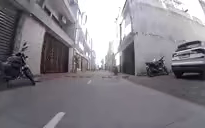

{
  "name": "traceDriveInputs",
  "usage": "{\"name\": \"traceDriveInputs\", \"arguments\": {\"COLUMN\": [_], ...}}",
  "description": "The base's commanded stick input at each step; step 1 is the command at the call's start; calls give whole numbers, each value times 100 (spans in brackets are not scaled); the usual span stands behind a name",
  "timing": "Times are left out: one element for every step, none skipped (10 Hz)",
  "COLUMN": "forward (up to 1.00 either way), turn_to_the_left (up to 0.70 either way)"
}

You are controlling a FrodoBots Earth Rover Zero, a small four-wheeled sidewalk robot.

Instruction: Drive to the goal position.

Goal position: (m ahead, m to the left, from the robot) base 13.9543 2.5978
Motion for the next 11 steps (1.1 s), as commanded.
{"name": "traceDriveInputs", "arguments": {"forward": [100,100,100,100,100,100,100,100,100,100,100], "turn_to_the_left": [27,27,27,21,7,0,0,0,0,0,0]}}
